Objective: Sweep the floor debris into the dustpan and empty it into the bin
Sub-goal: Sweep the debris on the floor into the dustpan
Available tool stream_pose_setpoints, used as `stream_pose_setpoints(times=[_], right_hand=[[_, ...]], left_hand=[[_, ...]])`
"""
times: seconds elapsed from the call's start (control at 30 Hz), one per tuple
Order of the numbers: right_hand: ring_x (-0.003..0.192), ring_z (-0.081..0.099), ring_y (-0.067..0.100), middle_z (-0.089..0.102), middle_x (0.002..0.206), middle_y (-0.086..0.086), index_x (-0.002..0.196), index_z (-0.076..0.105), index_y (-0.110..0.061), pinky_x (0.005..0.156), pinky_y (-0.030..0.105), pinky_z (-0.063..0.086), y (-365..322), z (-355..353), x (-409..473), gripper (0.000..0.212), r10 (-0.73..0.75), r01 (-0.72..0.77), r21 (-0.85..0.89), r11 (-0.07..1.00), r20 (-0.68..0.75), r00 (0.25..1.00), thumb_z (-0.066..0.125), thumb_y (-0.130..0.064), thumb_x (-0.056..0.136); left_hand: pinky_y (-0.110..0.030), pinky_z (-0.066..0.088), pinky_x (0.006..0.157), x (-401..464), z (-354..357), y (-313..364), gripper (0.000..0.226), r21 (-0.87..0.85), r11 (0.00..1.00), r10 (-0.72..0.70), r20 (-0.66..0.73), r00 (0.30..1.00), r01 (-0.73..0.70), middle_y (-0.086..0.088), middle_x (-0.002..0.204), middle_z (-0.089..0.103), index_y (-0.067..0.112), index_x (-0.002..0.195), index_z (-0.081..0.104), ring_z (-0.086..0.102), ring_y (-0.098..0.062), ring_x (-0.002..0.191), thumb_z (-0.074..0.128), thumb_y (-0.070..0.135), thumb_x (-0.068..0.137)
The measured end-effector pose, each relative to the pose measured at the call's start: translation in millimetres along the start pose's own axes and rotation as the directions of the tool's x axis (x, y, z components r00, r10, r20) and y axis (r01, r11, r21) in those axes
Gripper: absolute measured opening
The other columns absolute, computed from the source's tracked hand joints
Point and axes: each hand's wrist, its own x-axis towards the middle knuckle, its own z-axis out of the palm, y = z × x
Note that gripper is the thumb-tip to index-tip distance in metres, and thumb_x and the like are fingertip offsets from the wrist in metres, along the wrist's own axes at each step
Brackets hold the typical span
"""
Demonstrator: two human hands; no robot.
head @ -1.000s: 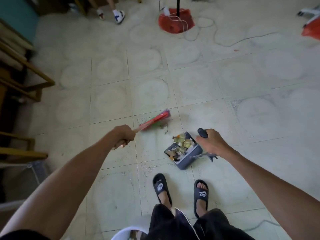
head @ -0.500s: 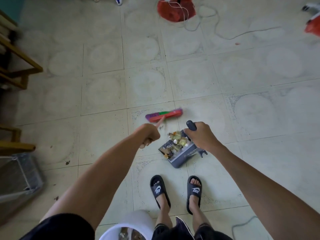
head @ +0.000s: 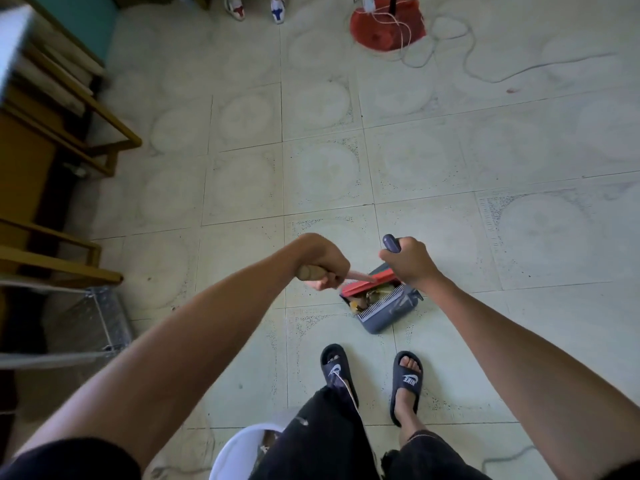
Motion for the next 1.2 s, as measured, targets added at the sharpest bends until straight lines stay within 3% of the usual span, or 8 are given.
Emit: stream_pose_setpoints(times=[0.23, 0.37, 0.63, 0.7, 0.73, 0.83, 0.93, 1.2], right_hand=[[0.046, 0.045, 0.015, 0.051, 0.058, 0.006, 0.066, 0.054, -0.007, 0.044, 0.025, 0.037, 12.1, -1.4, -5.5, 0.023, 0.030, -0.030, 0.004, 1.000, 0.039, 0.999, 0.058, -0.021, 0.084], [0.032, 0.041, 0.003, 0.048, 0.055, 0.001, 0.066, 0.050, -0.016, 0.029, 0.014, 0.032, 13.8, 1.5, -5.6, 0.024, 0.028, -0.028, 0.009, 1.000, 0.025, 0.999, 0.061, -0.021, 0.087], [0.045, 0.039, 0.017, 0.042, 0.052, 0.002, 0.058, 0.044, -0.014, 0.043, 0.025, 0.031, 14.9, 7.0, -3.3, 0.028, 0.042, -0.042, -0.006, 0.999, 0.003, 0.999, 0.059, -0.023, 0.080], [0.045, 0.037, 0.016, 0.040, 0.050, -0.001, 0.055, 0.042, -0.016, 0.044, 0.025, 0.030, 15.6, 7.3, -1.2, 0.031, 0.034, -0.034, -0.002, 0.999, -0.005, 0.999, 0.060, -0.022, 0.079], [0.045, 0.037, 0.016, 0.040, 0.051, -0.001, 0.056, 0.042, -0.016, 0.044, 0.025, 0.030, 16.0, 7.2, -0.1, 0.030, 0.035, -0.035, -0.004, 0.999, -0.013, 0.999, 0.060, -0.023, 0.079], [0.044, 0.041, 0.014, 0.044, 0.054, -0.001, 0.060, 0.045, -0.017, 0.041, 0.021, 0.033, 16.2, 6.8, 2.2, 0.027, 0.057, -0.058, -0.007, 0.998, -0.017, 0.998, 0.061, -0.028, 0.078], [0.042, 0.038, 0.012, 0.043, 0.053, -0.003, 0.059, 0.044, -0.018, 0.040, 0.022, 0.031, 15.1, 6.1, 3.0, 0.028, 0.059, -0.061, -0.047, 0.997, -0.029, 0.998, 0.061, -0.027, 0.079], [0.047, 0.043, 0.016, 0.047, 0.057, 0.001, 0.064, 0.050, -0.012, 0.038, 0.020, 0.034, 10.1, 7.2, -2.7, 0.025, 0.036, -0.035, -0.069, 0.997, 0.017, 0.999, 0.059, -0.024, 0.084]], left_hand=[[-0.012, 0.036, 0.025, -32.6, -41.6, -17.4, 0.016, -0.154, 0.988, -0.011, -0.088, 0.996, -0.003, 0.003, 0.039, 0.043, 0.004, 0.081, 0.047, 0.038, -0.003, 0.025, 0.040, 0.001, 0.095], [-0.013, 0.038, 0.026, -49.4, -64.3, -22.6, 0.016, -0.159, 0.987, -0.012, -0.146, 0.989, -0.011, 0.003, 0.039, 0.043, 0.005, 0.081, 0.051, 0.040, -0.004, 0.026, 0.042, 0.002, 0.095], [-0.010, 0.032, 0.027, -5.1, -39.4, -15.4, 0.018, -0.050, 0.994, 0.071, -0.343, 0.937, -0.094, -0.003, 0.040, 0.046, -0.001, 0.076, 0.049, 0.039, -0.007, 0.021, 0.038, -0.002, 0.091], [-0.012, 0.033, 0.026, 20.0, -10.4, -13.8, 0.013, 0.017, 0.995, 0.095, -0.381, 0.920, -0.096, -0.006, 0.051, 0.050, -0.008, 0.093, 0.051, 0.043, -0.008, 0.023, 0.041, -0.001, 0.090], [-0.013, 0.035, 0.026, 33.1, 4.4, -14.9, 0.014, 0.015, 0.997, 0.081, -0.377, 0.923, -0.082, -0.007, 0.057, 0.051, -0.008, 0.100, 0.048, 0.046, -0.008, 0.027, 0.042, 0.000, 0.090], [-0.014, 0.038, 0.028, 55.0, 38.9, -20.0, 0.012, -0.033, 0.996, 0.066, -0.264, 0.962, -0.078, -0.007, 0.061, 0.051, -0.005, 0.081, 0.038, 0.046, -0.009, 0.032, 0.041, 0.000, 0.092], [-0.014, 0.038, 0.028, 56.8, 51.9, -27.0, 0.003, -0.097, 0.991, 0.077, -0.113, 0.991, -0.088, -0.006, 0.044, 0.050, -0.005, 0.092, 0.040, 0.043, -0.009, 0.023, 0.038, -0.004, 0.090], [-0.011, 0.031, 0.025, -27.0, -25.0, -41.4, 0.016, -0.237, 0.970, 0.047, -0.053, 0.997, -0.058, 0.005, 0.033, 0.040, 0.003, 0.081, 0.043, 0.035, -0.005, 0.023, 0.037, 0.000, 0.095]])
